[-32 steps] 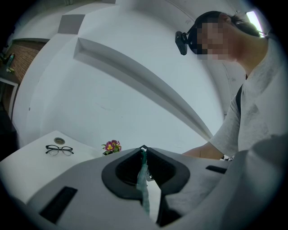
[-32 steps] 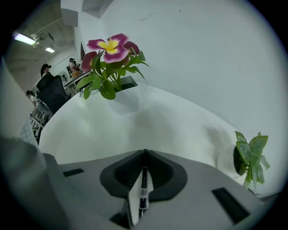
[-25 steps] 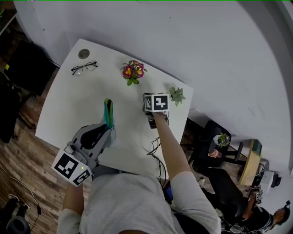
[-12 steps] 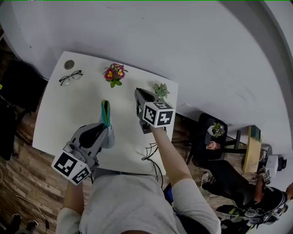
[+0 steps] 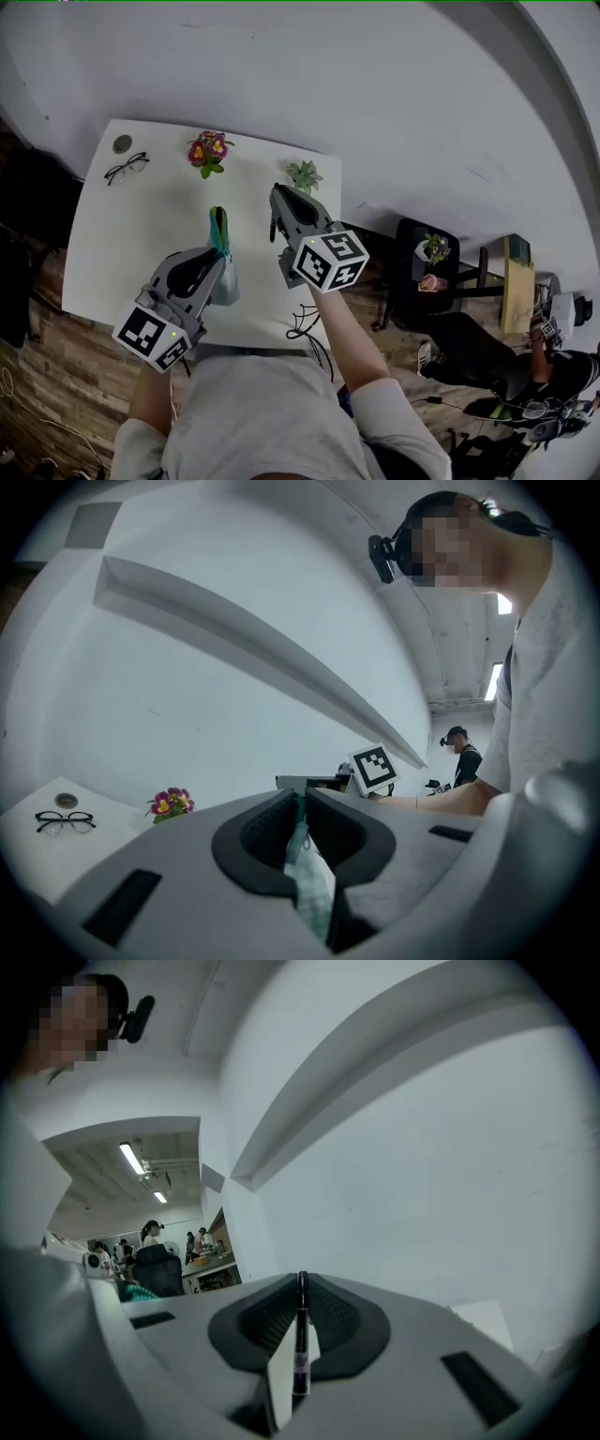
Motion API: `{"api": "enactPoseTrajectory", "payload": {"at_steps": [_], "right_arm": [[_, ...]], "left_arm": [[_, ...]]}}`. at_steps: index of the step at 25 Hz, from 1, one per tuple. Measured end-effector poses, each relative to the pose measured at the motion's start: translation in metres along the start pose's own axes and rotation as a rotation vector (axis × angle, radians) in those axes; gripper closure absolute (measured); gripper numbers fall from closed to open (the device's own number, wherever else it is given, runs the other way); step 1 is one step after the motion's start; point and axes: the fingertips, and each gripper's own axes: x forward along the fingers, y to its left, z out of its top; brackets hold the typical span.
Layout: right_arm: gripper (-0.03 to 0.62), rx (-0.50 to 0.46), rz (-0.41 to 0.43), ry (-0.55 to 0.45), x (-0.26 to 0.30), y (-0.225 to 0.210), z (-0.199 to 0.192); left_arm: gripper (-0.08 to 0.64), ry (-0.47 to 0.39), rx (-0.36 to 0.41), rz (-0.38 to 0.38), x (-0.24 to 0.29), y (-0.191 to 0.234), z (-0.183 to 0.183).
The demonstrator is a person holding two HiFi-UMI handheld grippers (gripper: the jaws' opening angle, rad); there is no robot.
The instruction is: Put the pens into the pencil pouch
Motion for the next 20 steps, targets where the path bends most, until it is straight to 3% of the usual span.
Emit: {"api": "enactPoseTrajectory", "payload": {"at_steps": [10, 16, 20], "right_arm": [[0.538, 0.020, 0.062, -0.201, -0.040, 0.022, 0.070], [0.538, 0.011, 0.167, -0.349, -0.053, 0.051, 0.128], [0.538, 0.000, 0.230, -0.383, -0.053, 0.070, 0.141]], "left_arm": [[0.505, -0.013, 0.111, -0.008, 0.021, -0.026, 0.002], [0.505, -0.026, 0.115, -0.010, 0.030, -0.036, 0.004], [0.505, -0.034, 0.134, -0.012, 0.034, -0.043, 0.006]]}}
